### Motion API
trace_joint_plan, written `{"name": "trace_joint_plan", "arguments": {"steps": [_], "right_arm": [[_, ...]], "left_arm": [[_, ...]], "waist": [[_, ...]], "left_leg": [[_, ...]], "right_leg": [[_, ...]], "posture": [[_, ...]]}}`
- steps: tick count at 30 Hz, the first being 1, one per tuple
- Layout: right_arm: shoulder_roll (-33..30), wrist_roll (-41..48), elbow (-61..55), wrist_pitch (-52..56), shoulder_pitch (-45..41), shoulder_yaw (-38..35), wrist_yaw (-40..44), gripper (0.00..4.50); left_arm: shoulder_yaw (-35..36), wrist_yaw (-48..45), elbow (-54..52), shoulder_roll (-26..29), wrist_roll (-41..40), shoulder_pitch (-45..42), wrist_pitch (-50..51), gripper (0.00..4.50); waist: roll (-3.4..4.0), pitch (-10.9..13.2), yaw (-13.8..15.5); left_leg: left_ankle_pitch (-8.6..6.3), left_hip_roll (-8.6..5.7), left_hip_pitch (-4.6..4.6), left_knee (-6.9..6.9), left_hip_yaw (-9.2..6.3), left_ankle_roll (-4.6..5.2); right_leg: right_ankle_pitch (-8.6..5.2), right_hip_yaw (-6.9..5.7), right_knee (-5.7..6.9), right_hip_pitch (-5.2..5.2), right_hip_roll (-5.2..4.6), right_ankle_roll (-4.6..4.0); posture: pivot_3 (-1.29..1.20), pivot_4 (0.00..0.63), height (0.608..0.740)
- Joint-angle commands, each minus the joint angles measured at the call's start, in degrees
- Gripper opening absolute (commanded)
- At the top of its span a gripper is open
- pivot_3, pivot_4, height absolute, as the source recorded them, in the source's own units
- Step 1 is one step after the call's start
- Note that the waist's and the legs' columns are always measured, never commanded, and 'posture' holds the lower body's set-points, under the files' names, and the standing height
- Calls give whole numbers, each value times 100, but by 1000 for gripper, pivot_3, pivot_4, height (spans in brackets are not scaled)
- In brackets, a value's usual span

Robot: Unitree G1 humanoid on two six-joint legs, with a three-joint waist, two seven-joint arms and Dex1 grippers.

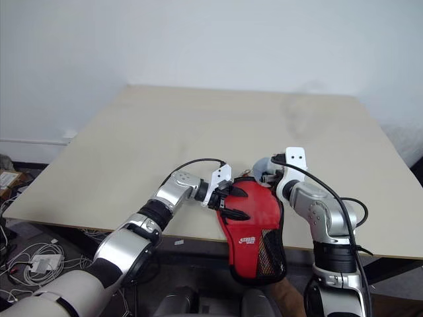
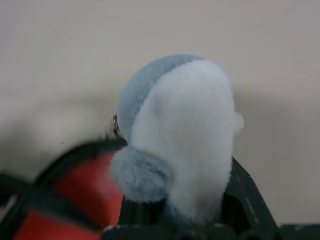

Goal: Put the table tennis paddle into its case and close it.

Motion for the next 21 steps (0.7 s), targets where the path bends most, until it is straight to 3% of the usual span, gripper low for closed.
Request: {"name": "trace_joint_plan", "arguments": {"steps": [1,12,18,21], "right_arm": [[-59,-270,124,-353,-163,-338,-313,433],[-1033,-92,-990,373,762,-793,109,431],[-1258,-39,-1564,672,1336,-1119,259,431],[-1350,-11,-1826,783,1666,-1247,354,431]], "left_arm": [[57,74,56,32,28,-144,55,4500],[-79,-28,99,-46,102,-151,98,4500],[-630,299,305,43,793,-90,-661,4500],[-669,91,326,47,773,-92,-744,4500]], "waist": [[0,0,8],[5,1,1],[7,-2,51],[6,-2,107]], "left_leg": [[0,-2,0,0,0,0],[0,-6,-2,3,1,0],[0,-5,0,2,1,0],[0,-5,2,6,5,0]], "right_leg": [[0,0,-1,1,-1,0],[-1,1,-3,4,-5,1],[-1,1,-5,6,-4,1],[-1,2,-7,11,-5,1]], "posture": [[0,0,740],[0,0,740],[0,0,740],[0,0,740]]}}
